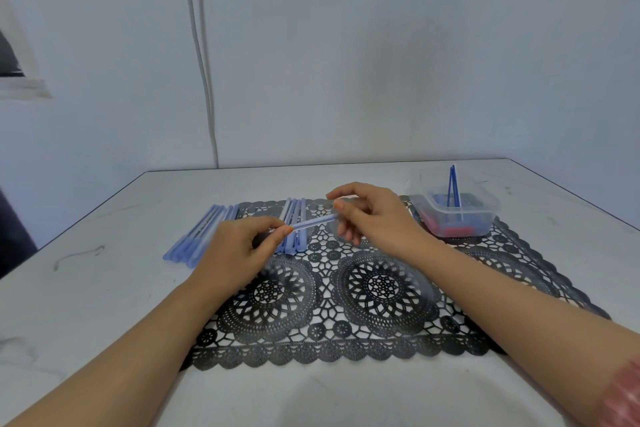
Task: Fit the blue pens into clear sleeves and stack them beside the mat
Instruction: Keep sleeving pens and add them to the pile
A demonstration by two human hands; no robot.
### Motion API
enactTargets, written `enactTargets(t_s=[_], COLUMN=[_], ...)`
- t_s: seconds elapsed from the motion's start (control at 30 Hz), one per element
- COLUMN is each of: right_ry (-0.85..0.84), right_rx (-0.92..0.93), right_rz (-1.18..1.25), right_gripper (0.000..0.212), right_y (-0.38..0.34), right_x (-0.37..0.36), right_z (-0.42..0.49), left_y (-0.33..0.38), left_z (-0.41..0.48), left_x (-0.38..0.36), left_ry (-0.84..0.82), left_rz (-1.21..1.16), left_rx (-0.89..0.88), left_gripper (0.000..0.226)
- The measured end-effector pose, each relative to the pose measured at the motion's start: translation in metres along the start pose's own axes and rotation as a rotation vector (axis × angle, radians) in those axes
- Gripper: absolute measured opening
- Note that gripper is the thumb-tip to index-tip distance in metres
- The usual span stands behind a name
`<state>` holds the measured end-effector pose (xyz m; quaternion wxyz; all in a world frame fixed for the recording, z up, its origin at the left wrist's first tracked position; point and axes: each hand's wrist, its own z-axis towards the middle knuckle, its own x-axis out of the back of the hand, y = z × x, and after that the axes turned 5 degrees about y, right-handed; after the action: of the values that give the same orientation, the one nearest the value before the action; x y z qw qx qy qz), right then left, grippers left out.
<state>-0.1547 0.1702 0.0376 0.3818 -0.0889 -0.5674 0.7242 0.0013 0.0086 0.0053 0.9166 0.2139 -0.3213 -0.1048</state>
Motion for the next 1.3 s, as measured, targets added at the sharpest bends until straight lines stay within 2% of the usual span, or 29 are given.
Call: enactTargets(t_s=[0.13, 0.23, 0.47, 0.63, 0.73, 1.0, 1.2, 1.3], right_ry=[-0.006, -0.014, -0.022, 0.009, 0.035, 0.005, -0.007, 0.000], right_rx=[-0.012, -0.020, 0.085, 0.194, 0.212, 0.208, 0.208, 0.241], right_rz=[-0.078, -0.127, -0.187, -0.323, -0.294, -0.334, -0.438, -0.413], right_gripper=[0.010, 0.018, 0.015, 0.010, 0.008, 0.006, 0.026, 0.013], right_y=[0.0024, 0.0051, 0.0026, 0.0045, 0.0032, 0.0078, 0.0070, 0.0078], right_x=[0.0015, 0.0015, 0.0025, 0.0040, 0.0053, 0.0038, 0.0044, 0.0025], right_z=[-0.0005, -0.0002, -0.0037, -0.0044, -0.0040, -0.0029, -0.0013, -0.0023], left_y=[0.0018, 0.0005, 0.0022, 0.0030, 0.0041, 0.0064, 0.0073, 0.0078], left_z=[0.0009, 0.0011, 0.0001, -0.0005, 0.0000, 0.0001, -0.0003, -0.0007], left_x=[0.0001, -0.0006, 0.0000, 0.0008, 0.0013, 0.0031, 0.0032, 0.0033], left_ry=[0.071, 0.090, 0.117, 0.102, 0.098, 0.069, 0.052, 0.051], left_rz=[-0.012, -0.012, -0.035, -0.040, -0.034, -0.012, 0.002, -0.008], left_rx=[-0.017, -0.015, -0.007, -0.004, -0.021, -0.025, -0.025, -0.021], left_gripper=[0.009, 0.016, 0.028, 0.021, 0.012, 0.018, 0.017, 0.015])
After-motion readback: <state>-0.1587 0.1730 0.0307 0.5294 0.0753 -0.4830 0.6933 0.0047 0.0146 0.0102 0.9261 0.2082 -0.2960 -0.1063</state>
